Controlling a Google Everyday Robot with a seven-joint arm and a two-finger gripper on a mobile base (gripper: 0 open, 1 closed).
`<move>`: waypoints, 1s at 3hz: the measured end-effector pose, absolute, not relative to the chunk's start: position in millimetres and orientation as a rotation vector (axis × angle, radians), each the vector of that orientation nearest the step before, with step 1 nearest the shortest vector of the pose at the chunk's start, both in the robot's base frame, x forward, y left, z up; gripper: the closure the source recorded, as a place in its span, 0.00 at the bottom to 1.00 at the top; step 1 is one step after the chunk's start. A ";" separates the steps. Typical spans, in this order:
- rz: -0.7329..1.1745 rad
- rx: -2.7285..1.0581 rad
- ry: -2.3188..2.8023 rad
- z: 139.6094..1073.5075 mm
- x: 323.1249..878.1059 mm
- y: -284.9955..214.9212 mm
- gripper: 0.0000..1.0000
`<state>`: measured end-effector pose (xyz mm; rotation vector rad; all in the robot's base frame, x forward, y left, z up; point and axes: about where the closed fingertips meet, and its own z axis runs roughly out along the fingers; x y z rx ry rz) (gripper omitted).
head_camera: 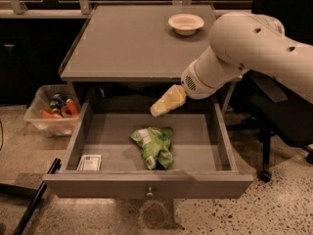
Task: Pick green rice chip bag from top drawer and place on counter
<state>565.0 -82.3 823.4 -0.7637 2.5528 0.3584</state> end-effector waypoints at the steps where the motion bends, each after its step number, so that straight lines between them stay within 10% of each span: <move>1: 0.442 -0.794 2.605 804.2 557.4 -77.2 0.00; 3: 0.663 -0.824 2.751 731.2 516.1 -31.1 0.00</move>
Offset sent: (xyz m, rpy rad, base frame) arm -0.0608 0.0515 -0.0986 0.1051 0.3571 0.0967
